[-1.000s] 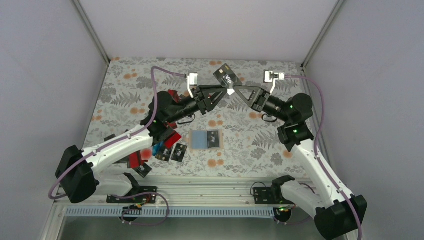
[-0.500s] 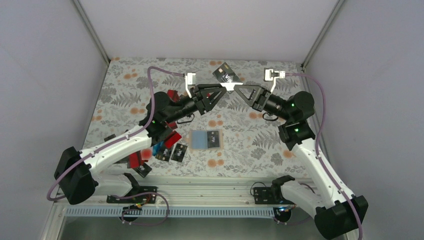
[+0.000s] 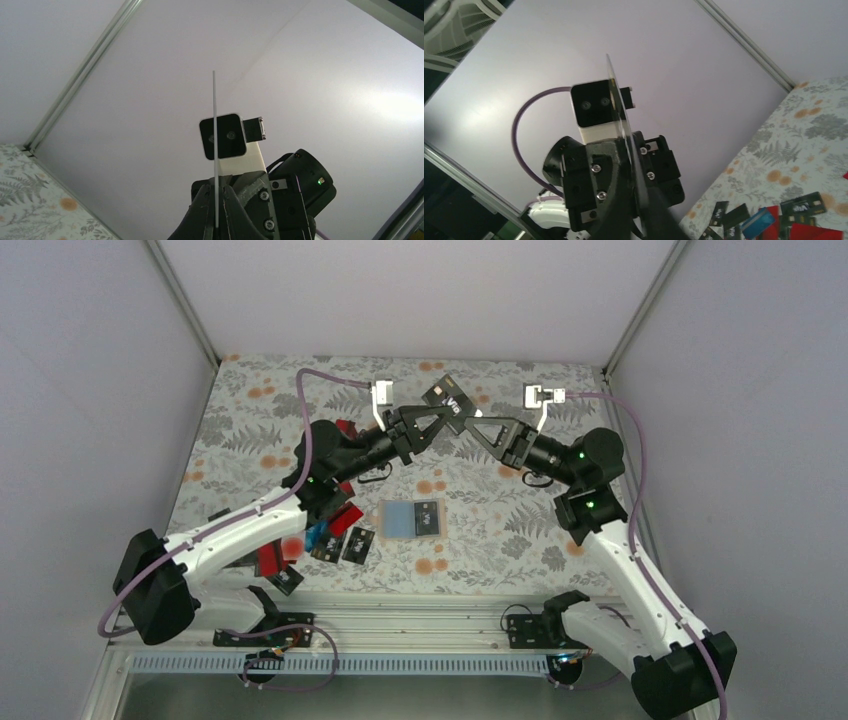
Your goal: Put the credit cards into the card holder
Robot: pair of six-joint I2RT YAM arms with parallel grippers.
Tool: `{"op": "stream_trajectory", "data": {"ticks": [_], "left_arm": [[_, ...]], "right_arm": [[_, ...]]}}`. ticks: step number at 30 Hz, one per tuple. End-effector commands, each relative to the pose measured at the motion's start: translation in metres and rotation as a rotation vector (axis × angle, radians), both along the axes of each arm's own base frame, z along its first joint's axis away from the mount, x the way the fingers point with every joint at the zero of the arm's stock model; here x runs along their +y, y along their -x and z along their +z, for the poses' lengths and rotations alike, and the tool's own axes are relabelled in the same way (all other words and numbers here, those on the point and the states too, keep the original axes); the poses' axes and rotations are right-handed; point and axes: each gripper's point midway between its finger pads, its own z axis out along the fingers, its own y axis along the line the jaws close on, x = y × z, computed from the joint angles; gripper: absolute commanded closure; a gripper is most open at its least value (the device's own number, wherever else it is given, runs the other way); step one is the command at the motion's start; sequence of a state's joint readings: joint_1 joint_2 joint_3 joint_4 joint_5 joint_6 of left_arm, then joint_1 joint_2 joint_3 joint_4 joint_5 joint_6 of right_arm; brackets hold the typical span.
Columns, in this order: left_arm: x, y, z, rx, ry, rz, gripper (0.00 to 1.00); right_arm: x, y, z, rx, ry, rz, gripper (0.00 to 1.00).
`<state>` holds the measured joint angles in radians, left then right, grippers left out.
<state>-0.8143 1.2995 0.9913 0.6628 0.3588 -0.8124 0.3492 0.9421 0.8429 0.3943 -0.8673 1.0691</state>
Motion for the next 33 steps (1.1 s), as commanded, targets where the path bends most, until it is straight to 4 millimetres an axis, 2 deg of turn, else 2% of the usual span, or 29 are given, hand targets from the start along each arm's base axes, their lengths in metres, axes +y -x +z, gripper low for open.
{"op": "stream_trajectory", "data": {"ticks": [1, 3, 5, 9, 12, 14, 19, 30, 33], "left_arm": [[0.007, 0.001, 0.009, -0.013, 0.004, 0.022, 0.98], [0.012, 0.001, 0.002, 0.005, -0.042, 0.038, 0.98], [0.017, 0.002, -0.012, 0.031, -0.118, 0.040, 0.98], [0.024, 0.013, -0.033, 0.032, -0.273, -0.010, 0.97], [0.023, 0.023, -0.051, 0.060, -0.369, -0.085, 0.98], [0.020, 0.035, -0.055, 0.057, -0.388, -0.161, 0.98], [0.019, 0.046, -0.059, 0.063, -0.430, -0.222, 0.98], [0.017, 0.059, -0.066, 0.066, -0.472, -0.309, 0.98], [0.017, 0.060, -0.068, 0.069, -0.478, -0.319, 0.98]], "right_arm": [[0.003, 0.009, 0.001, -0.059, 0.054, 0.015, 0.74], [0.003, 0.007, -0.005, -0.092, 0.129, -0.006, 0.51], [0.001, 0.006, -0.018, -0.122, 0.225, -0.030, 0.36], [0.004, 0.015, -0.042, -0.143, 0.298, 0.032, 0.32], [0.011, 0.028, -0.055, -0.160, 0.297, 0.148, 0.37], [0.014, 0.035, -0.057, -0.172, 0.295, 0.203, 0.39], [0.021, 0.053, -0.047, -0.225, 0.261, 0.293, 0.48], [0.036, 0.064, -0.042, -0.237, 0.256, 0.340, 0.77], [0.038, 0.061, -0.042, -0.228, 0.258, 0.337, 0.81]]}}
